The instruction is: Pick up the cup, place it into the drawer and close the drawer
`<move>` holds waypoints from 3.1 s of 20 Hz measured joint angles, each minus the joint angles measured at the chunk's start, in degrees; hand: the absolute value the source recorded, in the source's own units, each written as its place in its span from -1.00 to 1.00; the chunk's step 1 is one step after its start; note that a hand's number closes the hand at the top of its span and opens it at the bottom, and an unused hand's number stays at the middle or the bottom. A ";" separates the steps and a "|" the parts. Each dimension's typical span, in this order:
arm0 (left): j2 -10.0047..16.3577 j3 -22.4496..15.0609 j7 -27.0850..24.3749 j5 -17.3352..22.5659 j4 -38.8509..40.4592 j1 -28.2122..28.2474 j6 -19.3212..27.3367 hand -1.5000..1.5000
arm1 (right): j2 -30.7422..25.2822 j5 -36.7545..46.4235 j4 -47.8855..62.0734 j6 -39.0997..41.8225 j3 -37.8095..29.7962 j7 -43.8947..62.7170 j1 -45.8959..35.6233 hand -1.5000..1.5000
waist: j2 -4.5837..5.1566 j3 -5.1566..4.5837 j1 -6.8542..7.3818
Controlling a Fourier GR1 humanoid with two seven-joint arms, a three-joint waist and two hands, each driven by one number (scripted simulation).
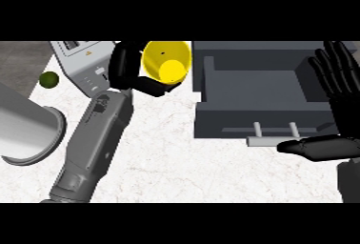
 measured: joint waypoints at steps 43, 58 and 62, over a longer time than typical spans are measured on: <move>-0.68 -24.07 11.31 24.17 24.45 -23.28 14.98 -1.00 | 0.92 -11.48 4.40 16.18 11.07 -0.01 -8.87 1.00 | 3.16 -0.04 -11.63; -0.68 -22.24 3.80 31.96 24.30 -21.86 17.87 -1.00 | -9.46 14.03 5.05 20.59 22.55 0.75 -1.70 -1.00 | 1.21 0.00 -3.52; -0.47 -21.73 3.13 32.65 22.42 -19.95 16.54 -1.00 | -8.08 23.29 13.95 16.22 25.91 -3.12 -1.91 -1.00 | 0.97 0.01 -0.98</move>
